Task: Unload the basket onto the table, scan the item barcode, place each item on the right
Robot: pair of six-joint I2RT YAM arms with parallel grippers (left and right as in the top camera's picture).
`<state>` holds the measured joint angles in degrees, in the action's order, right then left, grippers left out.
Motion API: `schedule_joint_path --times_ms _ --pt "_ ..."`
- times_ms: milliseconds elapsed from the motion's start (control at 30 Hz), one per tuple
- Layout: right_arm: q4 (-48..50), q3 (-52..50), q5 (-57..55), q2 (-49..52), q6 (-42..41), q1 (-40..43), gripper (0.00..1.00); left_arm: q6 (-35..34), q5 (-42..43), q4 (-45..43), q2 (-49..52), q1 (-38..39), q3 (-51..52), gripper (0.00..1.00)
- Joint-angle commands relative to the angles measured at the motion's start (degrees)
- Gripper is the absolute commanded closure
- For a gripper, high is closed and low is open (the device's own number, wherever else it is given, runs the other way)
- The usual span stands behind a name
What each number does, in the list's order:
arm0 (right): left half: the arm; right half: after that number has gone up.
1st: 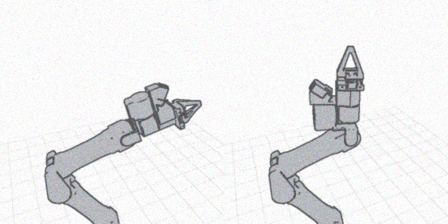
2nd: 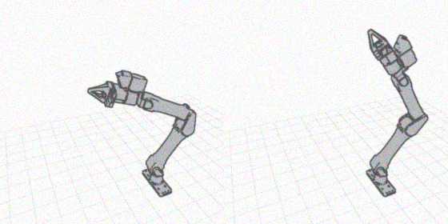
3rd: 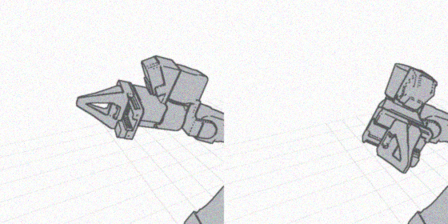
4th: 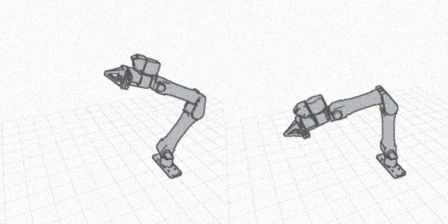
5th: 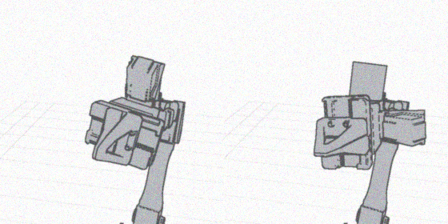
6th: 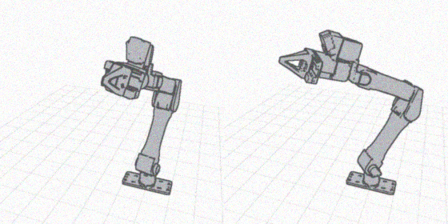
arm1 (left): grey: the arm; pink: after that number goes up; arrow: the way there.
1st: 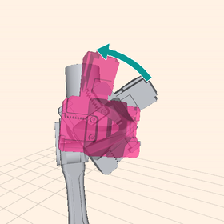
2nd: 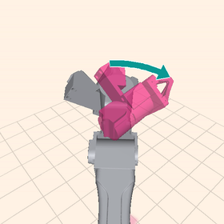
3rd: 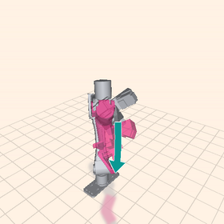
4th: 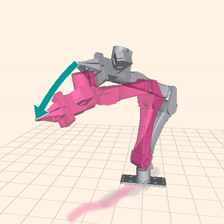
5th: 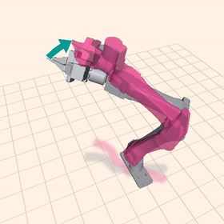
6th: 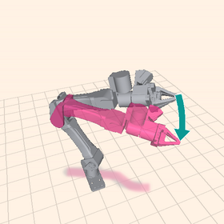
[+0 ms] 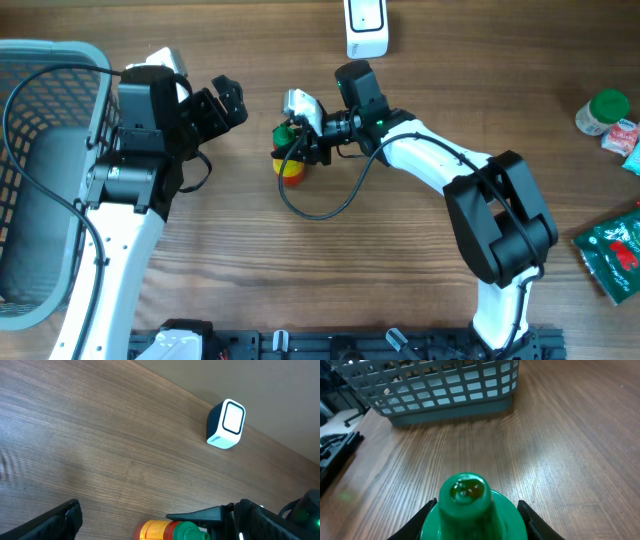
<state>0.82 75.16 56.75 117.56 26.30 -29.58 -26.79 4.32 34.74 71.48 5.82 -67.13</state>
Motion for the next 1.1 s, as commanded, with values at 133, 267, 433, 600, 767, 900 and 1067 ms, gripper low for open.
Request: schedule_joint_path --times_ms 133,267,433,600,767,900,1067 --pt "-7.8 0.1 1.6 -0.2 -6.8 3.8 0.67 1.1 -0.6 -0.2 0.2 -0.3 -0.2 0.0" --pt "-19.3 0.1 1.6 -3.9 -2.2 10.9 0.66 1.1 -0.6 -0.2 0.2 -0.3 -0.2 0.0" --pt "-30.3 0.1 -10.2 -11.4 -2.2 20.0 0.65 1.1 -0.6 -0.2 0.2 -0.3 -0.2 0.0" --pt "-38.6 0.1 -24.3 -21.5 -2.4 21.3 0.67 1.1 -0.6 -0.2 0.2 -0.3 -0.2 0.0" --pt "-41.9 0.1 -45.2 -22.5 -21.7 17.3 0.66 1.1 -0.6 -0.2 0.2 -0.3 -0.2 0.0" --pt "-44.3 0.1 -75.1 -21.3 -58.1 13.5 0.62 1.1 -0.6 -0.2 0.2 -0.3 -0.2 0.0" --pt "-48.2 0.1 -84.8 -21.1 -88.2 9.2 0.67 1.1 -0.6 -0.2 0.2 -0.3 -0.2 0.0"
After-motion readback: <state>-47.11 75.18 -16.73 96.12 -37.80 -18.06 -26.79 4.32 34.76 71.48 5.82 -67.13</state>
